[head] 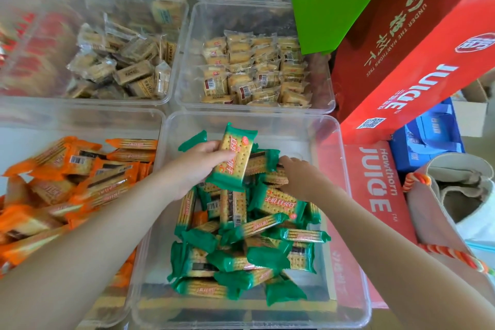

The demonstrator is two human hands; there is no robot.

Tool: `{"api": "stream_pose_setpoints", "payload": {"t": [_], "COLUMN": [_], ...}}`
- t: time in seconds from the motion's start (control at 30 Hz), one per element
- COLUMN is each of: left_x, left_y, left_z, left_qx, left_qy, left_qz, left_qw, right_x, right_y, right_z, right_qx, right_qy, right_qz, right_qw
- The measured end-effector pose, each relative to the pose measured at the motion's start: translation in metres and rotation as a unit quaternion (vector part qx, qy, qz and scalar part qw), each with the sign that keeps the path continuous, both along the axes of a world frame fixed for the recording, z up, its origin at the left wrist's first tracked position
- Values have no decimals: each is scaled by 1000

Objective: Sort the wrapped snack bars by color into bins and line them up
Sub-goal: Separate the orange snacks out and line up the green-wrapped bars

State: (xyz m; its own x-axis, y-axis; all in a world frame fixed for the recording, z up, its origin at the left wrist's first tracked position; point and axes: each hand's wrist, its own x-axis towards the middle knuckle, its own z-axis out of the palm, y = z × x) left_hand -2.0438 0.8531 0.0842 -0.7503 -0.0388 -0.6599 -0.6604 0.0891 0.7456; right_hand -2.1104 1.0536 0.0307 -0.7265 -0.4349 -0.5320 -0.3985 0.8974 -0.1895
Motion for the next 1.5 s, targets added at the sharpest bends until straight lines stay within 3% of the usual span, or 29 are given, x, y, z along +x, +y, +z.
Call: {"api": "stream_pose_setpoints", "payload": {"t": [0.13, 0.33, 0.43, 0.5, 0.67, 0.8, 0.93, 1.17, 1.3, 1.33, 1.4, 1.5], "left_x": [-3, -7, -10, -12, -15, -14, -13, -13, -15, -15, -15, -16], "left_y": [-1, 1, 2, 4, 11, 10, 5, 6, 1, -1, -5, -10], "left_z": [-2, 4, 7, 8, 14, 13, 8, 4, -1, -1, -2, -5], "left_qx": [11, -126, -183, -172, -160, -125, -99, -144, -182, -189, -199, -186], "left_qy": [2, 78, 114, 115, 121, 116, 121, 126, 126, 122, 113, 92], "left_qz": [37, -2, -51, -77, -118, -103, -112, -190, -196, -195, -196, -178], "left_qw": [999, 989, 975, 975, 972, 980, 981, 963, 955, 955, 954, 962], "right_x": [1, -4, -3, -3, 1, 3, 2, 6, 2, -2, -9, -8], "right_y": [1, 14, 8, 1, -13, -17, -19, -33, -28, -25, -17, -14], "right_z": [8, 62, 76, 73, 56, 49, 46, 45, 38, 33, 24, 12], "right_qx": [6, -160, -276, -339, -427, -456, -457, -460, -480, -458, -359, -209], "right_qy": [30, -57, -118, -154, -191, -194, -151, -135, -173, -143, -47, -29], "right_qz": [29, -26, -91, -171, -243, -318, -334, -366, -401, -402, -359, -187], "right_qw": [999, 985, 950, 912, 850, 808, 811, 797, 761, 780, 860, 959]}}
